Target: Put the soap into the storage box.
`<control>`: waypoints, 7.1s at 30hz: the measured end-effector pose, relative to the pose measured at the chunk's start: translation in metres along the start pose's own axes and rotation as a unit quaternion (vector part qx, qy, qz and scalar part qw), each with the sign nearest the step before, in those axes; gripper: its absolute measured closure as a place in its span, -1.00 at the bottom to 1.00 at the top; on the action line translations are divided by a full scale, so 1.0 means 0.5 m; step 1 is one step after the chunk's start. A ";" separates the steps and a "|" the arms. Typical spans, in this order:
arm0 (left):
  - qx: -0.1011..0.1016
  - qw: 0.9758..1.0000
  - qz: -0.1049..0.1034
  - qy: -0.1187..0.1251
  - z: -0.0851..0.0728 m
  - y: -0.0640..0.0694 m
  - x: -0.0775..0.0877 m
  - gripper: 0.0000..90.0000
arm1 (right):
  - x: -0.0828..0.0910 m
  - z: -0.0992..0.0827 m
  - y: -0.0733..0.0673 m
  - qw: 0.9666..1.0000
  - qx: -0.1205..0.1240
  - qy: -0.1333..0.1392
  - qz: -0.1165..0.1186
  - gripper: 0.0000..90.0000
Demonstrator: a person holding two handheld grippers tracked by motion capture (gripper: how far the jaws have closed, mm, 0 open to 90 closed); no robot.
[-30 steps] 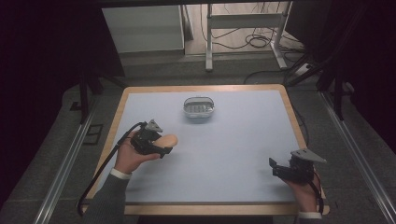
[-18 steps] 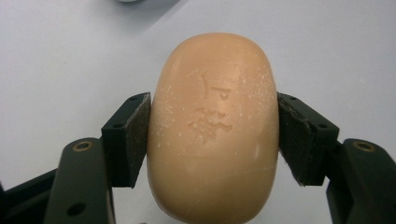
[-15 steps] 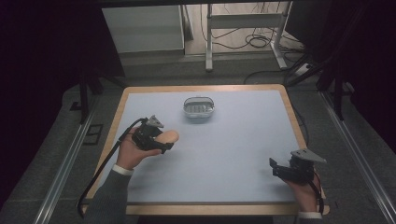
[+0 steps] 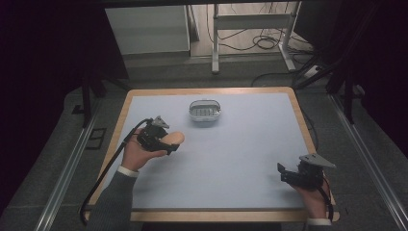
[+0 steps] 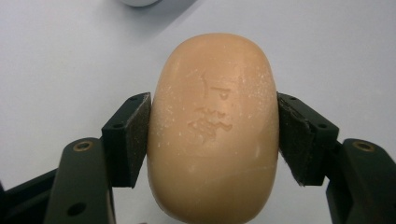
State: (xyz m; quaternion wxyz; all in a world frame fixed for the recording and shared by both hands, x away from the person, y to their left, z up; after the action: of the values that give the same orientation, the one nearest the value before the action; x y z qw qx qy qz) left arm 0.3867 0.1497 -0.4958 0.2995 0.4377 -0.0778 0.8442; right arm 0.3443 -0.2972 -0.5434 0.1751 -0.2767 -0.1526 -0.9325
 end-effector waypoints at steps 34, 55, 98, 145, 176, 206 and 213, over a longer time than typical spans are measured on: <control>-0.009 1.000 0.002 0.005 0.052 0.000 -0.005 -0.28 | 0.000 -0.001 0.002 1.000 0.001 -0.001 -0.001 -0.82; -0.015 1.000 0.005 0.003 0.086 0.000 -0.020 -0.28 | 0.000 -0.003 0.003 1.000 0.003 -0.003 -0.002 -0.82; -0.010 1.000 -0.001 0.001 0.173 -0.027 -0.078 -0.27 | -0.003 -0.006 0.004 1.000 0.004 -0.007 -0.005 -0.82; -0.025 0.998 -0.016 -0.048 0.284 -0.042 -0.219 -0.27 | -0.006 -0.008 0.008 1.000 0.001 -0.010 -0.006 -0.82; -0.030 0.997 -0.023 -0.069 0.302 -0.056 -0.287 -0.33 | -0.005 -0.012 0.017 1.000 0.000 -0.012 -0.012 -0.82; -0.053 0.999 -0.004 0.008 0.251 -0.030 -0.155 -0.47 | -0.008 -0.011 0.009 1.000 0.004 -0.014 -0.009 -0.82; -0.051 0.998 -0.004 0.030 0.196 -0.027 -0.110 -0.50 | -0.007 -0.009 0.009 1.000 0.002 -0.013 -0.008 -0.82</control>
State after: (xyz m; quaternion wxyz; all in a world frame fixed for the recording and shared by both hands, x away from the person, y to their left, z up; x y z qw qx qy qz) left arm 0.4863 0.0981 -0.4816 0.3269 0.3966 -0.1096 0.8508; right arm 0.3466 -0.3019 -0.5482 0.1663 -0.2869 -0.1593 -0.9299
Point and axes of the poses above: each handheld gripper's, and its own axes: x roughly backward along the jaws, z roughly out of its top, y roughly to its right, the point moved 6 cm from there along -x, roughly forward along the jaws, and after that the axes turned 11 degrees about x, right-handed, at the moved point
